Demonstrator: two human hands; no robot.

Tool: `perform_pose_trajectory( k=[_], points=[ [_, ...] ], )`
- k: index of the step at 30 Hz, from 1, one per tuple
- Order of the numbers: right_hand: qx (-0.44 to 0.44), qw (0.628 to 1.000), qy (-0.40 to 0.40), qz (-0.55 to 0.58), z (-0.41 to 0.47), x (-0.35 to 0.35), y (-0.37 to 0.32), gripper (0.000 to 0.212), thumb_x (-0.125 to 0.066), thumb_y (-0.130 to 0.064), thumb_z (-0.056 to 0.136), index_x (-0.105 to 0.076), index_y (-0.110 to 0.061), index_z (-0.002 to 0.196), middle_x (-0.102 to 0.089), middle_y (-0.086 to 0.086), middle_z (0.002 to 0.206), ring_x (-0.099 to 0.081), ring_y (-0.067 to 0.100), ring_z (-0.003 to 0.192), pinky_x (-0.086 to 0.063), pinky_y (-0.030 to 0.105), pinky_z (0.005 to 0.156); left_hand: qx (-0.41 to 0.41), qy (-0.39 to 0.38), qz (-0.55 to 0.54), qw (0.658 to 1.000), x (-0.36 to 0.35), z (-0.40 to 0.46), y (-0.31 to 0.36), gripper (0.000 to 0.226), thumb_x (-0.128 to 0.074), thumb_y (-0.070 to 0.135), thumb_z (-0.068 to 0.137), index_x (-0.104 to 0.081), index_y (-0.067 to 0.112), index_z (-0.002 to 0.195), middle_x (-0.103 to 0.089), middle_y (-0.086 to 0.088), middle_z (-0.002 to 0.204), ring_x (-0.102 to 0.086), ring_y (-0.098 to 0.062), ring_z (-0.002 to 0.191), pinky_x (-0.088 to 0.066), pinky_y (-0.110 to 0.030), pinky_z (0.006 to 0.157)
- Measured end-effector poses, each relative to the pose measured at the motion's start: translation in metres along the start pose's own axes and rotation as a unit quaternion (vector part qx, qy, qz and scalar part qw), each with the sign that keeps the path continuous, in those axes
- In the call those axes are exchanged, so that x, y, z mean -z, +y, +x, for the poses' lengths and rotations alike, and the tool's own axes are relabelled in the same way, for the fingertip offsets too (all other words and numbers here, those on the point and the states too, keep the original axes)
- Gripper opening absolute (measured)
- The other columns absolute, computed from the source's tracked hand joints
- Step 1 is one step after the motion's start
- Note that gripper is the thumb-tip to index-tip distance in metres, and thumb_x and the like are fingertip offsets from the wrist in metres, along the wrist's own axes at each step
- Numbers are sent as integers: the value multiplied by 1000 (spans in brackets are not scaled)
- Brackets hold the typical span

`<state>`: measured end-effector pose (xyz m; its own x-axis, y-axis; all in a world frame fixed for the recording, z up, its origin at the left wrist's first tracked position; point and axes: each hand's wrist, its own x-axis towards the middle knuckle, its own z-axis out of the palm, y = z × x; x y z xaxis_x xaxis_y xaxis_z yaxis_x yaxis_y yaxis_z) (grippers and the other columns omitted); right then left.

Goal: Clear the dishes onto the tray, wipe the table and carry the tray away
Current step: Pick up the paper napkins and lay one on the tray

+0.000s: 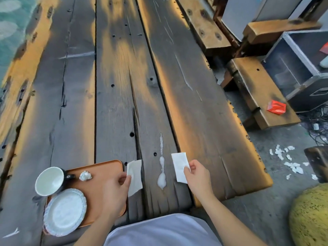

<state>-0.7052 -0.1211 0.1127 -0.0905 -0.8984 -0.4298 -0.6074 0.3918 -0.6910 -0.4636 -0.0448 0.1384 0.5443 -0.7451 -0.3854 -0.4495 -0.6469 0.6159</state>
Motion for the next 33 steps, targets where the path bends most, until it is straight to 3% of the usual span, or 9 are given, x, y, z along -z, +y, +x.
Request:
perform_pose_trajectory(
  k=[4,8,11,15,20,24,28,30,33],
  points=[
    [-6,1000,24,9,-35,-39,-22,10,-57,-18,93,-58,-20,83,-65,-6,82,-62,11,77,-48,26,59,-8,-13,-17,1000,28,9,-56,17,-67,37,94,-64,31,78,-69,10,75,-67,-16,80,-52,-37,82],
    [-17,1000,21,5,-70,-84,-33,8,-57,-21,93,-59,-22,86,-68,-5,85,-65,13,81,-58,38,68,-28,-43,-25,998,54,11,-88,13,-65,28,96,-68,23,84,-71,9,77,-68,-10,79,-44,-21,64],
    [-15,999,28,-9,-92,-110,-39,10,-57,-20,94,-58,-22,85,-67,-3,84,-64,13,79,-54,33,66,-33,-56,-7,998,66,11,-103,17,-62,28,98,-71,23,85,-69,14,74,-64,-3,74,-40,-14,60],
    [-14,999,9,-28,-109,-134,-35,9,-56,-20,95,-59,-21,86,-65,-1,88,-61,10,80,-48,25,61,-30,-76,13,997,68,6,-118,16,-60,28,100,-73,20,94,-69,11,82,-62,-7,77,-44,-23,68],
    [-6,999,-30,-42,-110,-145,-29,5,-57,-19,95,-58,-20,91,-64,-3,88,-60,8,82,-45,21,59,29,-98,-33,994,58,19,-118,17,-62,25,97,-73,14,91,-71,7,81,-62,-6,75,-46,-18,65],
    [4,997,-57,-46,-104,-152,-28,8,-57,-19,94,-58,-20,86,-65,-4,84,-62,8,78,-52,28,62,110,-126,-125,978,52,46,-118,18,-65,31,94,-76,17,93,-77,0,88,-72,-18,87,-59,-39,82],
    [2,997,-68,-36,-100,-159,-27,11,-56,-18,94,-59,-19,84,-66,-4,82,-63,9,78,-48,23,58,108,-113,-17,987,42,69,-133,36,-61,21,94,-55,8,61,-57,-6,62,-54,-20,61,-40,-30,59],
    [-1,997,-70,-30,-98,-162,-29,12,-57,-18,95,-58,-20,83,-66,-4,82,-63,8,78,-47,22,57,103,-108,43,988,38,75,-140,36,-59,14,92,-48,10,59,-47,-5,60,-46,-20,61,-34,-29,57],
    [-9,997,-70,-21,-96,-164,-31,12,-57,-18,95,-58,-21,84,-67,-5,83,-65,9,79,-55,29,63,106,-100,104,984,34,81,-144,27,-56,9,91,-55,10,64,-54,-6,64,-51,-22,65,-40,-29,60]
  ],
)
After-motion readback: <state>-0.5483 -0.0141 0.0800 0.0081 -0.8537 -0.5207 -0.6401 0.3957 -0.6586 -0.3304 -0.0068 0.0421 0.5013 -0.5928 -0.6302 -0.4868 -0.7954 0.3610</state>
